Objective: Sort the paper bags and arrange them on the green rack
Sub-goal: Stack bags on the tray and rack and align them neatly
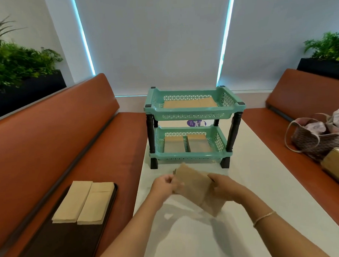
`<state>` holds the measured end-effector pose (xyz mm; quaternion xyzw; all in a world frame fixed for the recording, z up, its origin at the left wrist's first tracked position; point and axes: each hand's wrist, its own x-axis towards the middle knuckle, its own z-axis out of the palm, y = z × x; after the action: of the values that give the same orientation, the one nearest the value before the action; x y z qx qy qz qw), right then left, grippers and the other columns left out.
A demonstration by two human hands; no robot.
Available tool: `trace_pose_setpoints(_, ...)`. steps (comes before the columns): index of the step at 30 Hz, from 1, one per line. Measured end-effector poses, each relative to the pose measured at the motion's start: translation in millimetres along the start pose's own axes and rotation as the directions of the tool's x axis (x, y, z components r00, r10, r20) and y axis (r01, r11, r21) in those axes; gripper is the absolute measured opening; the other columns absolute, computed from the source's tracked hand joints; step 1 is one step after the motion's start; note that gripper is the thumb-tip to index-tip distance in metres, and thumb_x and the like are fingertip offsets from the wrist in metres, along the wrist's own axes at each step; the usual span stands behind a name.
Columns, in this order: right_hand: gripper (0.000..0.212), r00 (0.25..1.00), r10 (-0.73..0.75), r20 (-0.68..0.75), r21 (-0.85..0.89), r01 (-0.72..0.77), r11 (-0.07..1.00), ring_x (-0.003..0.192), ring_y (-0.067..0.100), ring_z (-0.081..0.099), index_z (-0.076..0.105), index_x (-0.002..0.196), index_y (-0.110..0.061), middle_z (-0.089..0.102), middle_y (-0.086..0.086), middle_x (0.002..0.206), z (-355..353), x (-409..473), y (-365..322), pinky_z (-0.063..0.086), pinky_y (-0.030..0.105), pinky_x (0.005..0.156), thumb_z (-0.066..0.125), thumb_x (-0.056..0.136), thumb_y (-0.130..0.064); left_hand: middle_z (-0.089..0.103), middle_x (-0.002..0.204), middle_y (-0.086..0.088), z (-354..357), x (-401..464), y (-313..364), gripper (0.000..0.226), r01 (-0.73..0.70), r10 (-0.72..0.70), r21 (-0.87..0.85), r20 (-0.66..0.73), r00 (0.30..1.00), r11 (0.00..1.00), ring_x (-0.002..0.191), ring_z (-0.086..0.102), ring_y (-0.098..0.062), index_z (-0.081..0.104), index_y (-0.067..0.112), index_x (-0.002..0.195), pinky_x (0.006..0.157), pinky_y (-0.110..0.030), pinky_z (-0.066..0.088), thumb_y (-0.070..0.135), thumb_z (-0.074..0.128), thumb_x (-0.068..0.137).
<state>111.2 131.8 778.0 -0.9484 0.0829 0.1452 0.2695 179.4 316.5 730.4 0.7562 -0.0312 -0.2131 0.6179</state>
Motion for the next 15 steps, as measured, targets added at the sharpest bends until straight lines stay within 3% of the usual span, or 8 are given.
trace_pose_setpoints(2, 0.035, 0.995, 0.068, 0.074, 0.323, -0.088, 0.942, 0.099, 0.023, 0.053, 0.052, 0.116, -0.016, 0.057, 0.005, 0.108, -13.5, 2.9, 4.1, 0.049, 0.034, 0.082, 0.049, 0.086, 0.002, 0.063, 0.108, -0.011, 4.9, 8.9, 21.3, 0.028, 0.054, -0.060, -0.285, -0.011, 0.998, 0.957, 0.100, 0.062, -0.027, 0.055, 0.009, 0.104, 0.082, -0.036, 0.055, 0.002, 0.069, 0.081)
trace_pose_setpoints(4, 0.034, 0.985, 0.122, 0.124, 0.627, -0.173, 0.760, 0.098, 0.027, 0.058, 0.053, 0.116, -0.013, 0.061, 0.012, 0.108, -23.7, 10.2, 4.9, 0.052, 0.043, 0.090, 0.052, 0.087, 0.005, 0.062, 0.111, -0.012, 17.5, 20.2, 38.9, 0.040, 0.136, -0.114, -0.378, 0.079, 0.990, 0.916, 0.099, 0.063, -0.027, 0.047, 0.009, 0.117, 0.080, -0.039, 0.056, 0.001, 0.066, 0.083)
trace_pose_setpoints(6, 0.024, 0.966, 0.182, 0.181, 0.822, -0.250, 0.511, 0.090, 0.029, 0.060, 0.054, 0.104, -0.009, 0.062, 0.015, 0.099, -30.7, 23.0, 3.8, 0.048, 0.048, 0.095, 0.051, 0.089, 0.009, 0.064, 0.110, -0.011, 35.0, 28.8, 49.8, 0.044, 0.196, -0.158, -0.268, 0.158, 0.975, 0.943, 0.097, 0.065, -0.026, 0.046, 0.010, 0.123, 0.082, -0.040, 0.056, 0.001, 0.064, 0.084)
trace_pose_setpoints(8, 0.018, 0.940, 0.255, 0.226, 0.875, -0.311, 0.371, 0.079, 0.027, 0.058, 0.053, 0.094, -0.007, 0.061, 0.014, 0.086, -36.0, 40.5, 1.0, 0.046, 0.048, 0.092, 0.049, 0.090, 0.010, 0.065, 0.111, -0.010, 47.3, 38.5, 56.9, 0.041, 0.165, -0.151, -0.091, 0.138, 0.979, 0.982, 0.100, 0.064, -0.025, 0.050, 0.010, 0.124, 0.089, -0.041, 0.053, 0.003, 0.064, 0.085)
trace_pose_setpoints(11, 0.012, 0.929, 0.307, 0.207, 0.876, -0.316, 0.365, 0.070, 0.024, 0.057, 0.054, 0.084, -0.002, 0.059, 0.013, 0.077, -42.3, 68.4, -6.6, 0.049, 0.043, 0.077, 0.054, 0.088, 0.009, 0.067, 0.110, -0.005, 44.7, 55.7, 72.6, 0.031, 0.102, -0.101, 0.073, -0.023, 0.995, 0.992, 0.098, 0.063, -0.021, 0.060, 0.008, 0.116, 0.090, -0.035, 0.052, 0.012, 0.066, 0.086)
trace_pose_setpoints(15, 0.017, 0.946, 0.320, 0.048, 0.804, -0.227, 0.549, 0.061, 0.020, 0.050, 0.051, 0.073, -0.002, 0.051, 0.012, 0.068, -56.4, 110.3, -24.6, 0.044, 0.031, 0.056, 0.056, 0.087, 0.005, 0.059, 0.123, -0.007, 23.6, 77.7, 98.3, 0.051, 0.143, -0.100, 0.155, -0.254, 0.962, 0.978, 0.103, 0.057, -0.020, 0.053, 0.007, 0.129, 0.083, -0.026, 0.047, 0.022, 0.070, 0.084)
